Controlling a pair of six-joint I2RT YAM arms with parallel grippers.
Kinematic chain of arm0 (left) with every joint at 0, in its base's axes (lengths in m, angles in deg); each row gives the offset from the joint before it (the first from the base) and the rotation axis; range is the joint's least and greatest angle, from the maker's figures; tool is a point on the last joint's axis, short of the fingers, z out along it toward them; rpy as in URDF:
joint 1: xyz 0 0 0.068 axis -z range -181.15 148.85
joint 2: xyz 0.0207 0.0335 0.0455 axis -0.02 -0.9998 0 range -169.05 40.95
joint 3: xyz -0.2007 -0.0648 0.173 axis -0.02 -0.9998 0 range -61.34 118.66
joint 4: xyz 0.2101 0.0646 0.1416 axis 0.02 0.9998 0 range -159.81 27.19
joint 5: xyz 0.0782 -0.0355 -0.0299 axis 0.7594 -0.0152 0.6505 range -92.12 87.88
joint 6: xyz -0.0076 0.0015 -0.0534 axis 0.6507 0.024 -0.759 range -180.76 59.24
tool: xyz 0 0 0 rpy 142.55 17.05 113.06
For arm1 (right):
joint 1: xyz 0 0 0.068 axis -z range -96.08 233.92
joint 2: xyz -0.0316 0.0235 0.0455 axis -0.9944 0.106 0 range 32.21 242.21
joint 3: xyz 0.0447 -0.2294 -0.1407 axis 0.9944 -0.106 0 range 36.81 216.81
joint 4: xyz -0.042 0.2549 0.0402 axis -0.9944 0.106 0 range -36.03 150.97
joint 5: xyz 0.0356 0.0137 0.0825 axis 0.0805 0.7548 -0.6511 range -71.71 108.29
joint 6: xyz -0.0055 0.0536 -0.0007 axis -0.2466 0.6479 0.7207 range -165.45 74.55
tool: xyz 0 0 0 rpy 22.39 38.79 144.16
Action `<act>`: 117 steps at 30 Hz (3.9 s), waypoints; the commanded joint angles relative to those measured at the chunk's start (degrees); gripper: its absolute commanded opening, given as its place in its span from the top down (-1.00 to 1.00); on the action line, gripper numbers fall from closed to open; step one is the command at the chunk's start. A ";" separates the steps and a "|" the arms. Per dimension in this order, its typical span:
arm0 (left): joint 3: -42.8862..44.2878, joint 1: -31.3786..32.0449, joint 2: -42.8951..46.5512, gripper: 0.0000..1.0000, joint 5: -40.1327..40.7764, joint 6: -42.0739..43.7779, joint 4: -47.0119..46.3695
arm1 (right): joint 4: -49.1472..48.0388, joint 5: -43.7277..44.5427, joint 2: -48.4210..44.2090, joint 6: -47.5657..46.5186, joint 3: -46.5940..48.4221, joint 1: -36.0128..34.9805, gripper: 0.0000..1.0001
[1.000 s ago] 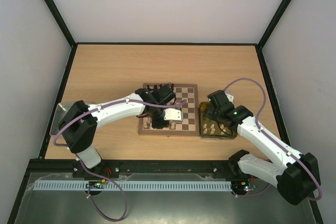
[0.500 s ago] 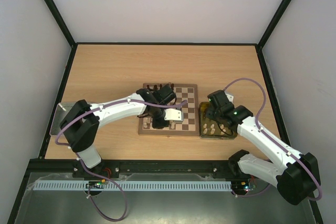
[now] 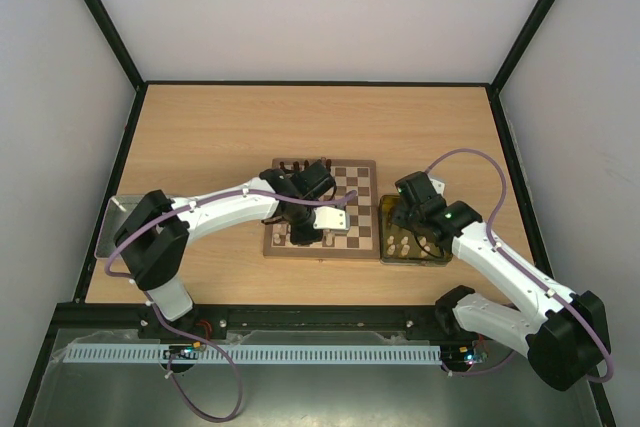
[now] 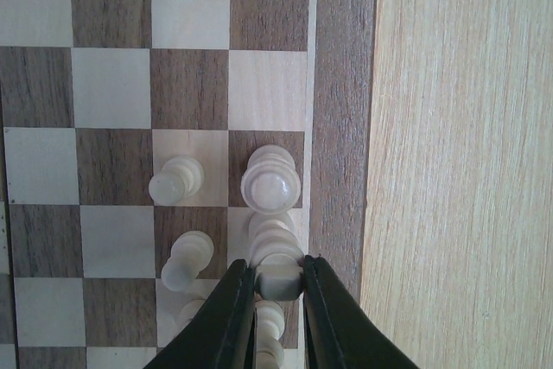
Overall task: Set up the chess pieces on the board
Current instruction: Adjust the chess piece on the chessboard, then pick up the chess piece from the storage box.
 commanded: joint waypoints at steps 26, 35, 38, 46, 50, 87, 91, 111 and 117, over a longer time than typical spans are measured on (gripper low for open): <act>-3.67 -0.54 2.90 0.77 1.20 0.62 0.42 | 0.78 1.88 1.88 -0.79 1.04 4.60 0.28; -3.82 -0.95 3.43 0.78 0.71 0.44 -0.02 | 1.09 2.26 3.35 -0.55 1.12 5.67 0.29; -3.82 -0.90 3.43 0.78 0.68 0.35 0.03 | 1.03 1.55 3.53 -0.87 1.13 7.50 0.29; -4.10 -0.92 3.30 0.81 0.55 0.41 -0.08 | 0.42 -1.18 4.49 -2.51 0.87 11.10 0.29; -3.87 -0.95 3.39 0.83 0.76 0.61 0.12 | 0.34 -1.79 5.06 -2.95 0.88 12.00 0.29; -3.24 -1.23 3.60 0.48 2.01 -0.05 0.39 | 0.48 -2.09 5.21 -3.39 1.08 12.76 0.29; -3.25 -1.27 3.73 0.18 2.32 -0.32 -0.30 | 0.36 -2.18 5.26 -3.45 1.08 12.72 0.29; -0.81 -5.43 7.59 0.03 -0.81 0.31 0.75 | -2.36 -6.72 8.62 -5.84 0.36 19.33 0.38; -1.61 -8.83 9.98 -0.17 -3.51 -0.05 -0.27 | -5.97 -9.12 13.98 -6.35 0.80 19.91 0.39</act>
